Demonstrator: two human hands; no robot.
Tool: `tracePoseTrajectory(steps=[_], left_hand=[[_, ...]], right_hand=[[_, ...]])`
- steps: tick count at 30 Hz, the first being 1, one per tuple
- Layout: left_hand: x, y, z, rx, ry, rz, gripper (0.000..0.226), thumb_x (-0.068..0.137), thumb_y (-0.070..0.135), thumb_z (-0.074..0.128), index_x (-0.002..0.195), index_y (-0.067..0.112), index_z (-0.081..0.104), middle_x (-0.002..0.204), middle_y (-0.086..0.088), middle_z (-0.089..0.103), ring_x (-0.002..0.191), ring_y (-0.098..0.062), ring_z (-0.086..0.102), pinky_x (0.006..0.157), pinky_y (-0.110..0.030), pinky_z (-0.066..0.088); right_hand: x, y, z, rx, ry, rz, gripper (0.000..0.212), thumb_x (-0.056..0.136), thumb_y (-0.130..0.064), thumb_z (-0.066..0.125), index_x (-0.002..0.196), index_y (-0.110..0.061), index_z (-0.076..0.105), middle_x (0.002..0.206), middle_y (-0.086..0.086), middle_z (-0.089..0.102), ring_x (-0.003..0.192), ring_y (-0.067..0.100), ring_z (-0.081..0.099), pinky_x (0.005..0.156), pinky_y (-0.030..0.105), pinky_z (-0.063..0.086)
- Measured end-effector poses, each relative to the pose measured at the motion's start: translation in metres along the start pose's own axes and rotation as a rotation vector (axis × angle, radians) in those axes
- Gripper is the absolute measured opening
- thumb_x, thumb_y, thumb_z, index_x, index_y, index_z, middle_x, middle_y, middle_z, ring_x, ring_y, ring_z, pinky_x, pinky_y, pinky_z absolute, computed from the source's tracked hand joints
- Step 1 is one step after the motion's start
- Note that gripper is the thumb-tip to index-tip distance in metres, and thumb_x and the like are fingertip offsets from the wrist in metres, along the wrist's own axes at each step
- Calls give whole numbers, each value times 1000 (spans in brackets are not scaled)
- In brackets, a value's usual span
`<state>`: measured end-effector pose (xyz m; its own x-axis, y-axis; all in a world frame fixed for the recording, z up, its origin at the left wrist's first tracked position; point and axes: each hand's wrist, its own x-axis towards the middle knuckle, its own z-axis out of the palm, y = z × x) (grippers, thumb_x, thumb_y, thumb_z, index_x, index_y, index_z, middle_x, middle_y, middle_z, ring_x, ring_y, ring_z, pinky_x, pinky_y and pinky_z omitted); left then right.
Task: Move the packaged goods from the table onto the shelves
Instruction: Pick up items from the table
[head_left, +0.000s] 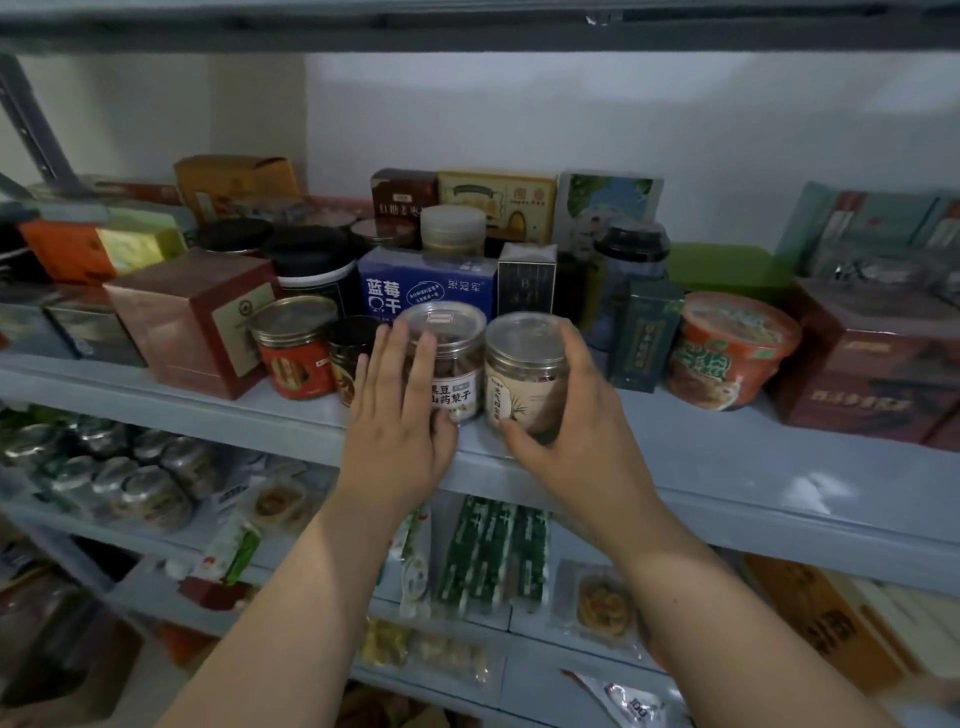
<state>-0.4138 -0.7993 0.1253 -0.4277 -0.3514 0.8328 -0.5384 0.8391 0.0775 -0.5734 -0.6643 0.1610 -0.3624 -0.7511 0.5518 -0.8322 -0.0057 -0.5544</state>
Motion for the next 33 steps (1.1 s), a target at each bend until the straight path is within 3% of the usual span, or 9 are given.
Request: tracePoseTrajectory(steps=[3,7,9,11,14,17,20,27,33], left_hand=[[0,-2,-1,-25,-3,21,74,92,20,50,157,3,19,161,-28,22,152,-43,16,121,-59,22],[1,-3,-12,-77,-57,38,80,89,20,62,156,0,24,162,-28,19,152,-44,12,119,-62,23],[-2,-4,-19,-85,-105,49,83,89,24,64,157,1,23,164,-25,14,153,-43,8,119,-62,23],[-7,-5,-26,-112,-131,92,83,90,26,65,157,2,23,165,-24,13,153,-44,7,118,-63,22],[-15,3,-36,-193,-154,225,82,90,29,64,157,6,24,164,-23,17,153,-44,10,117,-65,23],[-22,23,-45,-329,-182,351,77,90,27,65,156,6,30,162,-21,23,152,-44,13,116,-64,25],[-36,56,-41,-452,-277,463,74,94,34,61,156,8,31,162,-20,27,152,-42,17,115,-63,28],[-106,162,-47,-678,-499,742,76,95,45,50,157,8,29,163,-18,25,153,-39,14,122,-58,20],[-180,257,-81,-741,-637,995,78,94,49,46,157,6,29,162,-21,26,152,-42,17,118,-59,25]], right_hand=[[1,0,1,-10,10,26,108,80,-47,78,157,-40,3,153,-1,39,139,18,40,109,44,44],[-3,-7,0,-62,24,85,111,82,-46,78,158,-42,-2,156,-2,35,140,13,37,111,32,39],[-4,-11,1,-116,43,98,111,83,-47,76,158,-38,-4,158,0,32,143,14,33,114,36,38],[-10,-16,-1,-174,51,116,110,85,-50,73,158,-37,-8,164,1,23,151,18,21,120,46,31],[-42,-27,-6,-300,54,175,101,90,-52,64,159,-36,-9,169,0,5,155,18,-4,125,50,16],[-97,-36,-10,-502,177,168,86,88,-47,51,160,-21,12,166,12,19,156,29,5,121,57,21],[-155,-39,-16,-632,222,249,80,86,-40,55,157,-15,26,162,16,29,154,35,16,116,62,27],[-299,-60,-51,-835,173,586,77,86,-45,48,155,-16,27,161,15,31,152,35,20,118,61,28],[-432,-95,-84,-876,234,880,76,85,-40,55,154,-14,37,160,13,35,153,33,20,117,59,29]])
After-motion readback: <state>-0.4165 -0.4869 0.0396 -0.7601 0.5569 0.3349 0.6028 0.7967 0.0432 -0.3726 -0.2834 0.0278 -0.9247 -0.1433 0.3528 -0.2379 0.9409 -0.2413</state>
